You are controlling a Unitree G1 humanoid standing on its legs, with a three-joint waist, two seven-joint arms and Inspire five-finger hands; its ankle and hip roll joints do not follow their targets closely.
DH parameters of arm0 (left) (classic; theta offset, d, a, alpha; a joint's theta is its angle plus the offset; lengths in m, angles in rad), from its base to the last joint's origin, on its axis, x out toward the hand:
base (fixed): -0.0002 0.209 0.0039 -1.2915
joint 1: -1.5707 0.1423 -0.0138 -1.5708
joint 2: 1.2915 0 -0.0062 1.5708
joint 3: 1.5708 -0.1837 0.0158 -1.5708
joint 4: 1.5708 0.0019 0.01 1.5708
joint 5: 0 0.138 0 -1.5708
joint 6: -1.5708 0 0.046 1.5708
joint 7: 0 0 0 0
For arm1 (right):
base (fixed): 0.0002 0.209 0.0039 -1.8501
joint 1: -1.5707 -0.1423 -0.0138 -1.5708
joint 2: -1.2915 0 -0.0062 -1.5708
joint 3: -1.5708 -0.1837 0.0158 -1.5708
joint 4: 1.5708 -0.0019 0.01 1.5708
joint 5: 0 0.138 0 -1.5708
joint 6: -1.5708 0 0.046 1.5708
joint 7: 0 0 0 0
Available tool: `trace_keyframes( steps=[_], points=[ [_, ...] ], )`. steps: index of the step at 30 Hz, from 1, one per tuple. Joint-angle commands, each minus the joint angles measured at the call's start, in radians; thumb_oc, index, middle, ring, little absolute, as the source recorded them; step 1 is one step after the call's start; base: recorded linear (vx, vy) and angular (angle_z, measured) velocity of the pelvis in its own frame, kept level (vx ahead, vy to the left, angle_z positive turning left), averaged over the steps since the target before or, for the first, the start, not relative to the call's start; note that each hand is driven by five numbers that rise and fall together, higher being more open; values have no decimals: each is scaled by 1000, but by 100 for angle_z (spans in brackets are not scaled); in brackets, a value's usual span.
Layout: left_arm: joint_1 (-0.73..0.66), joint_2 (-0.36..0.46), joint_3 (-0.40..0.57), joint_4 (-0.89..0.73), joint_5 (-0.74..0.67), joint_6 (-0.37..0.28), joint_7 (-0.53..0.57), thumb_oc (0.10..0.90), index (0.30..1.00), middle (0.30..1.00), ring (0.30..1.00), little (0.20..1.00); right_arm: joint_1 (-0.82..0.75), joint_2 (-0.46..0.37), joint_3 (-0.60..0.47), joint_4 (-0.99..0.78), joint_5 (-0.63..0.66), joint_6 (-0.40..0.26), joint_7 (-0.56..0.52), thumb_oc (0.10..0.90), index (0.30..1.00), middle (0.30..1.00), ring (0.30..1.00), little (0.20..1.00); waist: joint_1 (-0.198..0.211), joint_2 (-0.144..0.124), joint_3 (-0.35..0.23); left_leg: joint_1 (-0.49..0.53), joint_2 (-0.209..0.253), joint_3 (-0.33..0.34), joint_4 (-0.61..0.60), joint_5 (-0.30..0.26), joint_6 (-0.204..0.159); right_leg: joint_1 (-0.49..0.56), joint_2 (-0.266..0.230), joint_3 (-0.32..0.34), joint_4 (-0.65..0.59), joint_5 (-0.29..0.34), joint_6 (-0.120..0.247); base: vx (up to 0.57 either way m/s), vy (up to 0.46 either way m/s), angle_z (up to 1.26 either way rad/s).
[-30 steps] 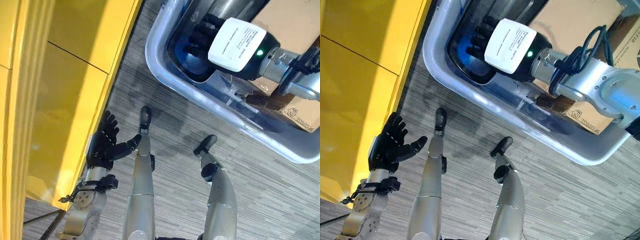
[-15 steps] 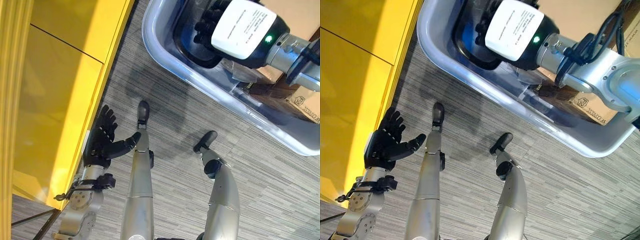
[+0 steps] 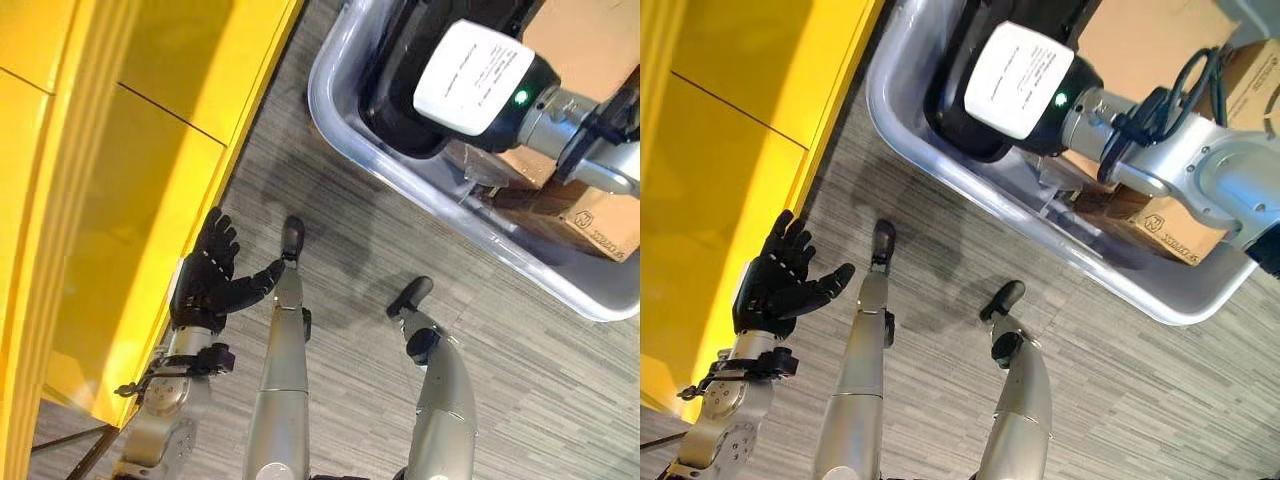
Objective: Move parts from the plastic box to the shelf.
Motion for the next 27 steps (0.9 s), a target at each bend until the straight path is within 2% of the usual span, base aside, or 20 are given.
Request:
trace_keyframes(
  steps=[1,4,8,13,14,20,21,22,25,26,27],
  points=[
    [13,3,29,-40,-1,-51,-18,900,1000,1000,1000,1000,26,-121,-48,-46,19,4,-6,400,300,300,300,300,10,5,10,127,27,56,31,-146,5,242,77,9,-39,-48,81,0,0,0],
    [7,10,25,-29,1,-42,-26,900,1000,1000,1000,1000,77,-134,-104,-66,26,2,-10,400,300,300,300,300,11,-1,10,183,28,55,17,-144,6,295,84,5,-55,-42,83,-3,-1,1],
    [0,18,32,-16,6,-30,-43,900,1000,1000,1000,1000,159,-177,-204,-104,37,-2,-24,400,300,300,300,300,17,-9,10,302,34,63,-12,-140,4,426,94,-10,-103,-35,84,0,2,0],
    [11,33,52,-5,43,-17,-63,900,1000,1000,1000,1000,299,-206,-347,-146,49,-11,-30,400,300,300,300,300,15,-18,-59,420,46,72,-50,-137,-1,552,103,-16,-175,-33,82,42,11,-6],
    [13,35,52,-5,44,-17,-64,900,1000,1000,1000,1000,313,-207,-360,-149,49,-11,-28,400,300,300,300,300,16,-19,-58,425,46,72,-52,-136,-1,557,104,-17,-178,-32,82,56,4,-10],
    [40,60,101,-5,103,-3,-101,900,1000,1000,1000,1000,560,-192,-609,-152,88,-22,-39,400,300,300,300,300,-13,-29,-179,588,76,103,-133,-124,-12,713,115,-18,-295,-8,95,59,3,-10],
    [41,64,100,-6,104,-3,-101,900,1000,1000,1000,1000,584,-191,-632,-155,86,-23,-39,400,300,300,300,300,-10,-32,-178,594,76,104,-138,-122,-12,719,117,-18,-300,-6,96,58,-14,-12],
    [56,64,117,-9,118,2,-111,900,1000,1000,1000,1000,674,-184,-717,-164,95,-29,-38,400,300,300,300,300,-20,-36,-212,627,80,112,-156,-119,-13,747,121,-16,-326,0,99,61,-3,-10],
    [69,75,140,-23,163,3,-117,900,1000,1000,1000,1000,828,-153,-882,-169,121,-37,-48,400,300,300,300,300,-32,-43,-264,685,87,147,-201,-91,-11,795,129,-17,-384,33,99,-7,32,-11],
    [69,78,138,-24,163,4,-116,900,1000,1000,1000,1000,852,-152,-905,-174,120,-37,-47,400,300,300,300,300,-28,-46,-263,689,87,149,-206,-89,-11,798,130,-16,-388,35,100,39,-5,-16],
    [77,82,152,-30,196,0,-117,900,1000,1000,1000,1000,913,-123,-975,-175,140,-44,-50,400,300,300,300,300,-32,-47,-298,727,95,170,-237,-82,-16,826,135,-8,-417,49,108,52,6,-24]
  ],
)
